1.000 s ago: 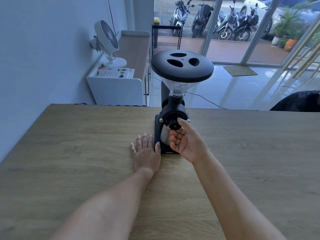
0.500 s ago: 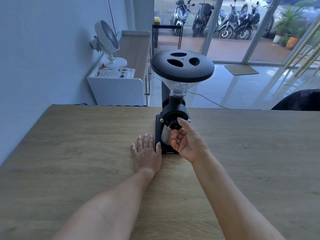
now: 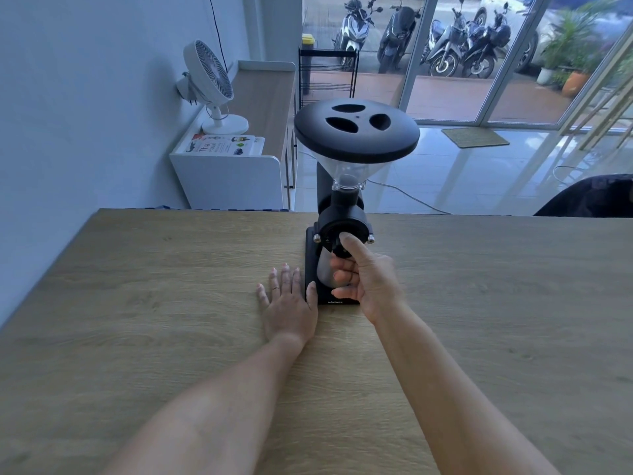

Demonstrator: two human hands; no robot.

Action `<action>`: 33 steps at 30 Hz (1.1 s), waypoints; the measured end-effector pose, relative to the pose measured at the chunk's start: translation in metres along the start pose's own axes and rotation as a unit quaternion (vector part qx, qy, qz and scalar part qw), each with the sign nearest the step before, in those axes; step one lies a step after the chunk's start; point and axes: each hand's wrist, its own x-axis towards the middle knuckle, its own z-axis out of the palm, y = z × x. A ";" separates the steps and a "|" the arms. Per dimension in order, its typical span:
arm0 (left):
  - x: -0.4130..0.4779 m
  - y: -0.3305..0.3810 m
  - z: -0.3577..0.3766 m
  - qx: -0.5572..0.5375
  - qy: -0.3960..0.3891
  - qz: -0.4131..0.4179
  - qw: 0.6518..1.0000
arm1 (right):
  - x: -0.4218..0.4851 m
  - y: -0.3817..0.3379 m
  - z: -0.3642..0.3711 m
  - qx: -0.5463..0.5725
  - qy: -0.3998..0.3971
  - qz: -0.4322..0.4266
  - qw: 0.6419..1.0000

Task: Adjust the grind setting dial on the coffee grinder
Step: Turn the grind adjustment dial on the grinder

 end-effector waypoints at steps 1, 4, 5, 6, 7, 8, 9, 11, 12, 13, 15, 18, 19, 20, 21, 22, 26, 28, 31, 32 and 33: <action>0.000 0.000 0.000 -0.002 0.000 0.000 1.000 | -0.001 -0.001 0.001 -0.005 0.008 -0.004 1.000; 0.000 0.000 0.000 -0.003 0.000 0.000 1.000 | -0.002 -0.003 0.003 -0.012 0.019 -0.007 1.000; 0.000 -0.001 0.000 -0.002 0.000 -0.001 1.000 | -0.003 -0.004 0.004 -0.014 0.021 -0.007 1.000; 0.000 -0.001 0.000 -0.002 0.000 -0.001 1.000 | -0.003 -0.004 0.004 -0.016 0.022 -0.007 1.000; 0.000 0.000 0.000 -0.003 -0.001 -0.002 1.000 | -0.003 -0.004 0.005 -0.017 0.023 -0.008 1.000; 0.001 0.000 0.000 -0.003 -0.001 -0.002 1.000 | -0.004 -0.004 0.005 -0.019 0.024 -0.009 0.999; 0.001 0.000 0.000 -0.003 0.000 -0.002 1.000 | -0.004 -0.005 0.005 -0.020 0.025 -0.010 0.999; 0.001 -0.001 0.000 -0.002 0.001 -0.002 1.000 | -0.004 -0.005 0.005 -0.020 0.025 -0.011 0.999; 0.001 -0.001 0.000 -0.002 0.001 -0.003 1.000 | -0.005 -0.006 0.005 -0.019 0.025 -0.011 0.999; 0.001 -0.001 0.000 -0.002 0.001 -0.003 1.000 | -0.005 -0.006 0.006 -0.019 0.026 -0.011 0.999; 0.001 0.000 -0.001 -0.001 0.000 -0.003 1.000 | -0.005 -0.006 0.006 -0.018 0.027 -0.010 0.999; 0.001 0.001 -0.001 -0.001 -0.001 -0.002 1.000 | -0.006 -0.007 0.006 -0.017 0.031 -0.012 0.999; 0.001 0.000 -0.001 0.000 -0.001 -0.001 1.000 | -0.006 -0.007 0.006 -0.021 0.034 -0.016 0.999; 0.000 0.000 -0.001 -0.001 -0.001 -0.001 1.000 | -0.006 -0.007 0.006 -0.026 0.036 -0.021 0.999; 0.000 0.000 -0.001 -0.001 -0.001 -0.001 1.000 | -0.006 -0.008 0.006 -0.031 0.035 -0.025 0.999; 0.000 0.000 -0.001 -0.001 -0.001 -0.002 1.000 | -0.006 -0.008 0.006 -0.034 0.033 -0.026 0.999; -0.001 0.001 -0.002 -0.001 -0.003 -0.001 1.000 | -0.006 -0.008 0.007 -0.041 0.032 -0.026 0.998; -0.001 0.001 -0.002 0.002 -0.002 -0.002 1.000 | -0.006 -0.007 0.007 -0.042 0.037 -0.026 0.998; -0.001 0.001 -0.003 0.004 -0.005 -0.002 1.000 | -0.005 -0.005 0.008 -0.043 0.045 -0.028 0.998; -0.001 0.001 -0.003 0.003 -0.004 -0.002 1.000 | -0.004 -0.005 0.008 -0.042 0.046 -0.029 0.998; -0.001 0.001 -0.003 0.002 -0.004 -0.001 1.000 | -0.004 -0.005 0.008 -0.041 0.045 -0.029 0.998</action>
